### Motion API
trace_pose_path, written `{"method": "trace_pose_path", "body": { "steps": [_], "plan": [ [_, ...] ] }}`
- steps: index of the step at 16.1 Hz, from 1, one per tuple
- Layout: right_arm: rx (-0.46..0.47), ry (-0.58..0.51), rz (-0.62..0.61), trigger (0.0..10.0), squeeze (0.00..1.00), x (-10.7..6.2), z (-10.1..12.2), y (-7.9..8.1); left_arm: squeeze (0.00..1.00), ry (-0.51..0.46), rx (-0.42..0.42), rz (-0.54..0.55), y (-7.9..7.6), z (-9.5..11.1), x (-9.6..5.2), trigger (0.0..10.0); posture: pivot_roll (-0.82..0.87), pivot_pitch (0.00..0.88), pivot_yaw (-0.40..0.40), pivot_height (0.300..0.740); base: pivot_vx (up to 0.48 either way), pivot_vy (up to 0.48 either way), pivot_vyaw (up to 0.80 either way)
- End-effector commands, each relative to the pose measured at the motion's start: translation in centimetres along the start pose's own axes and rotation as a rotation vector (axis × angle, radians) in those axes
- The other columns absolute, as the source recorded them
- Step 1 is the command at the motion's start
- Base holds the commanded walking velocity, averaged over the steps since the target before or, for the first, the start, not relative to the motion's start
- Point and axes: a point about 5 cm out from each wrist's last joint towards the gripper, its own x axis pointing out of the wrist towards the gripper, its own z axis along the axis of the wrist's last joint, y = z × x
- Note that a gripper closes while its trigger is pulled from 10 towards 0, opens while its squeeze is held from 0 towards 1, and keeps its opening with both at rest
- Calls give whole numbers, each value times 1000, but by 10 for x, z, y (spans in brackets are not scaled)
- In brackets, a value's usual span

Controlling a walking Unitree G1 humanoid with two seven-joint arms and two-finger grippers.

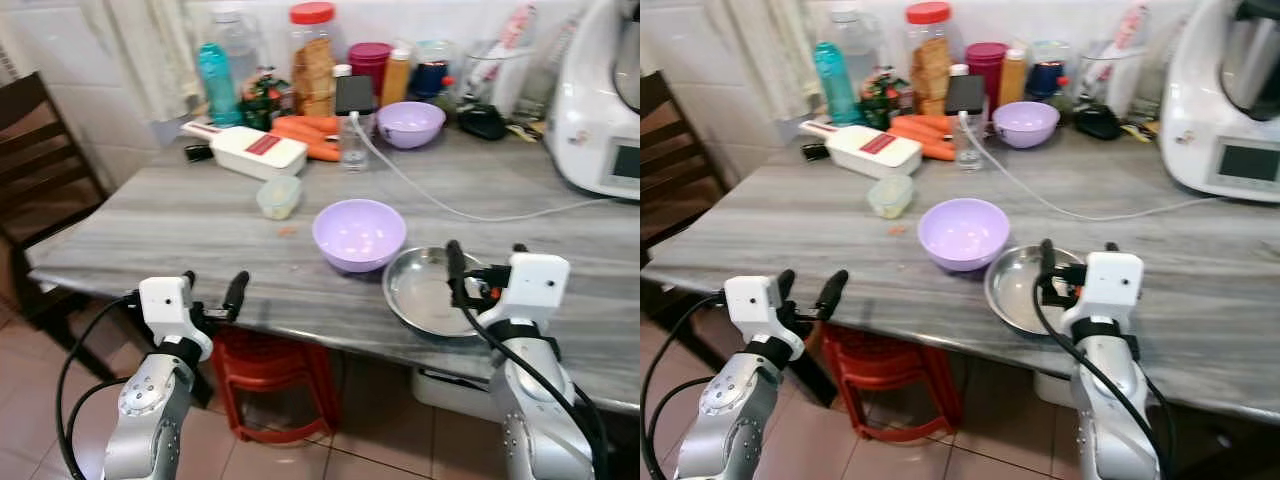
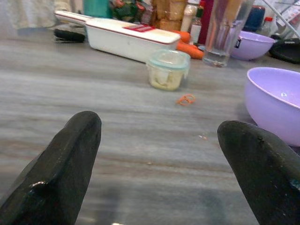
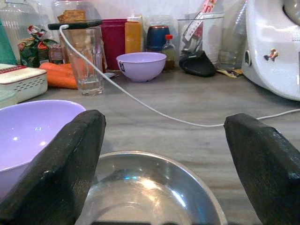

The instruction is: Setting the table

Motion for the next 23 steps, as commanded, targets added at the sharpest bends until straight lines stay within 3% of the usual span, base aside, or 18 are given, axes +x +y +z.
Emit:
{"method": "trace_pose_path", "body": {
  "steps": [1, 6, 10, 17, 23],
  "plan": [
    [5, -15, 6, 10000, 0, 3, 3, 2, 0, 13, 16, 21, 0, -1, 2, 10000, -93, 0, 65, 740, 0, 0, -800],
    [12, -20, 13, 10000, 0, 6, 2, 2, 0, 21, 45, 63, -2, -4, 5, 10000, -89, 0, 60, 740, 0, 0, -800],
    [51, 17, -27, 10000, 0, 8, -4, 2, 0, 17, 66, 71, -4, -2, 9, 10000, -91, 0, 65, 740, 0, 0, 0],
    [-23, -3, -33, 10000, 0, 11, -7, 0, 0, 2, 73, 57, -8, 2, 13, 10000, -95, 0, 70, 740, -298, 0, 0],
    [26, 51, -38, 10000, 0, 11, -13, -4, 0, 11, 71, 46, -9, 1, 15, 10000, -103, 0, 79, 740, -335, 0, 0]
  ]
}}
